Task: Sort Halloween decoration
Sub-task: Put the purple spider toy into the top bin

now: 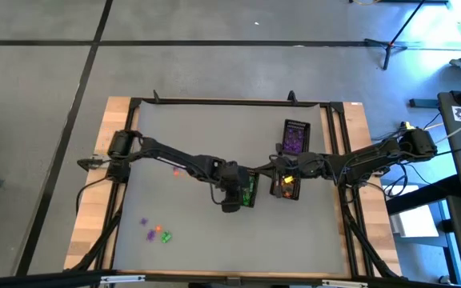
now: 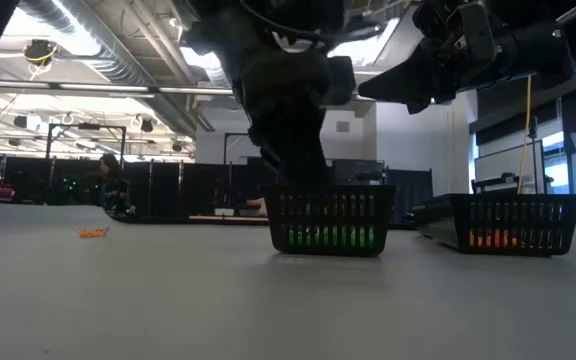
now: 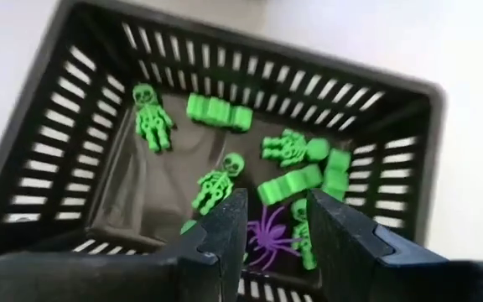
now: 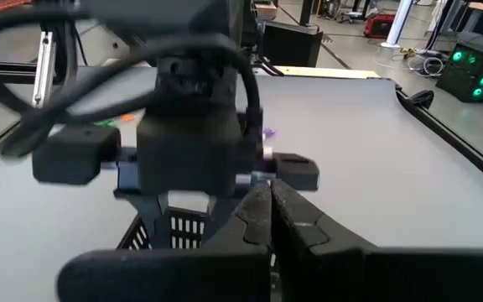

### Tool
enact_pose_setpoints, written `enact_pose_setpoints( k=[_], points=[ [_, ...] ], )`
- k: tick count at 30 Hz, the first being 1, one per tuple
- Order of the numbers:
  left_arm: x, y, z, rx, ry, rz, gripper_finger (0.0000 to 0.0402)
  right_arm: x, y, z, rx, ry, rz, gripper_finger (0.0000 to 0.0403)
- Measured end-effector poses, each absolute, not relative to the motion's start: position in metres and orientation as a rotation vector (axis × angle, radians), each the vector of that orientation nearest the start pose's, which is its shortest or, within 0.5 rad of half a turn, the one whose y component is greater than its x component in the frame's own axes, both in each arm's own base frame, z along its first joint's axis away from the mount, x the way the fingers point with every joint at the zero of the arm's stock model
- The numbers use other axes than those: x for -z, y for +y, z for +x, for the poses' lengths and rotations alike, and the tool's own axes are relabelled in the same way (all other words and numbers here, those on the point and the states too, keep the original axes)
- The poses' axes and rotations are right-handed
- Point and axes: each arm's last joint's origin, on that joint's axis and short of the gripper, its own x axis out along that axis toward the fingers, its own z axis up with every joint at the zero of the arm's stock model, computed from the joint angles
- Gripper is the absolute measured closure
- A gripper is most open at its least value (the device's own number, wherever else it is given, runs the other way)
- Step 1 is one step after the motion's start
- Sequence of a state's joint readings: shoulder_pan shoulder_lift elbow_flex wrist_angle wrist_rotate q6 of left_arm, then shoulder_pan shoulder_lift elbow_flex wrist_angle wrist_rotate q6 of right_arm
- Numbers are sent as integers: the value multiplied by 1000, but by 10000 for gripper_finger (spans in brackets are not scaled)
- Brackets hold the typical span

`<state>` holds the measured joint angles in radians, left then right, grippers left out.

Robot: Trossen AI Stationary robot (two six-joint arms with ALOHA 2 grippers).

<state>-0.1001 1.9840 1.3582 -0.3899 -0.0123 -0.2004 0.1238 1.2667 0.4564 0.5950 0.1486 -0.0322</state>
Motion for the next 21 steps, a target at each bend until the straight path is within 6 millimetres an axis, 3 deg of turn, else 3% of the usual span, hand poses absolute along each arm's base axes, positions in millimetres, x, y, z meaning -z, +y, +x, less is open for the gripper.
enact_pose_setpoints(
  k=[13,21],
  points=[
    [-135,-34,418,-27,1177,-148,282,-198,26,246,21,225,-70,402],
    [-134,-33,415,-51,1218,-158,287,-197,26,246,21,232,-72,402]
  ],
)
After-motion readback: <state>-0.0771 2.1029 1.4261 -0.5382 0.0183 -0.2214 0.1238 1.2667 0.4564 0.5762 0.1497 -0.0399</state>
